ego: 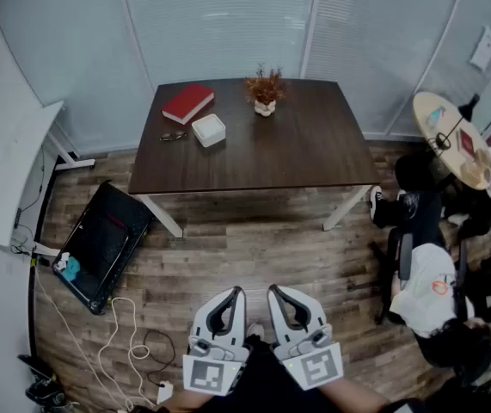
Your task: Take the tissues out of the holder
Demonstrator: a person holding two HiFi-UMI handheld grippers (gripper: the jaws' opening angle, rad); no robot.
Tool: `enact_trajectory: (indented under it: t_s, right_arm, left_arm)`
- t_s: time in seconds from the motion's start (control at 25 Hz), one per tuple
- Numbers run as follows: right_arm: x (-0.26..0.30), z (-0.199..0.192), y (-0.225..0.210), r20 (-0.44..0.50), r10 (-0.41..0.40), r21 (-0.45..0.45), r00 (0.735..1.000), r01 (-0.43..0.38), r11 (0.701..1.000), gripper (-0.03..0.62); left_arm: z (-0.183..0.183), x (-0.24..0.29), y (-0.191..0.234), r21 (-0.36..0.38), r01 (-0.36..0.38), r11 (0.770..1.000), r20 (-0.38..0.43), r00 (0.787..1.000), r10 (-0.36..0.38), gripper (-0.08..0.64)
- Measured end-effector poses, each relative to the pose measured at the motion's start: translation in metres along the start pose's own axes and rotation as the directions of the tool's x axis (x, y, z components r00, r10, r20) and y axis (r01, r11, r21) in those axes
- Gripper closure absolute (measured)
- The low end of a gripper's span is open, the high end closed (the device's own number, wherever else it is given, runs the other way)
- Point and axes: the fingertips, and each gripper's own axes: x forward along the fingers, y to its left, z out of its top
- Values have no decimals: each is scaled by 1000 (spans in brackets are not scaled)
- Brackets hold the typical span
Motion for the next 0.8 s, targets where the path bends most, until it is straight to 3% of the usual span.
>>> enact_trajectory:
  t_s: [0.8]
  right_arm:
    - [-18, 1, -10, 34, -8, 19, 999, 7, 1000, 586]
  left_arm:
    - [4, -7, -15, 57, -39, 998, 13, 999, 39, 561]
